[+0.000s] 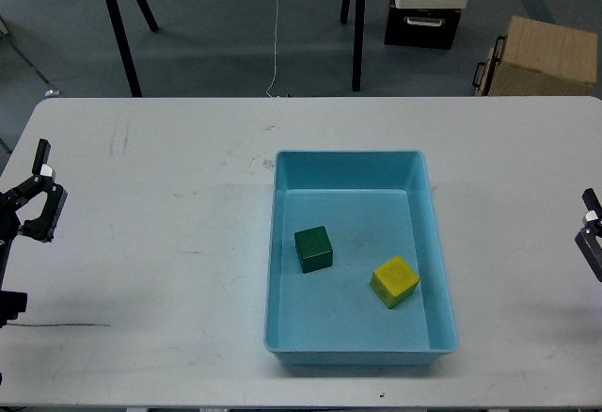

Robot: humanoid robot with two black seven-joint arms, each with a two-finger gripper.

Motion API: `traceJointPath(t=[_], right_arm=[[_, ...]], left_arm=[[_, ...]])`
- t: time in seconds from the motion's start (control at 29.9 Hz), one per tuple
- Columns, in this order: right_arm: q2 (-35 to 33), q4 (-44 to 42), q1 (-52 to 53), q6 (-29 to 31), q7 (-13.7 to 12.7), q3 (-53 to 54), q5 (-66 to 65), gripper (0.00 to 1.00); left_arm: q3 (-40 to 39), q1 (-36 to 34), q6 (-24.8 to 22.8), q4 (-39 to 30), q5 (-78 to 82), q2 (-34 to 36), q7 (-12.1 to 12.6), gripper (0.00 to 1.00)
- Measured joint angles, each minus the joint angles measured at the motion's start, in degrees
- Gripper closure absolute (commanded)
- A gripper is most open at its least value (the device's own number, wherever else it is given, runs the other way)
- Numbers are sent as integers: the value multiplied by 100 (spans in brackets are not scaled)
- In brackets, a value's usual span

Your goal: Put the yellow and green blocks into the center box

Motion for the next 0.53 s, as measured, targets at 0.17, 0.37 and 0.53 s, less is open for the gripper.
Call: traceJointPath(t=[0.17,0.37,0.53], right_arm=[[89,89,-123,0,0,2,-66,0],[108,110,-127,0,0,-8,-75,0],[158,111,-114,0,0,-30,-80,0]], left_arm=[[-22,720,0,-10,-114,-327,238,0],[-26,948,0,2,-871,-369,263,0],[21,936,0,20,-990,-370,291,0]])
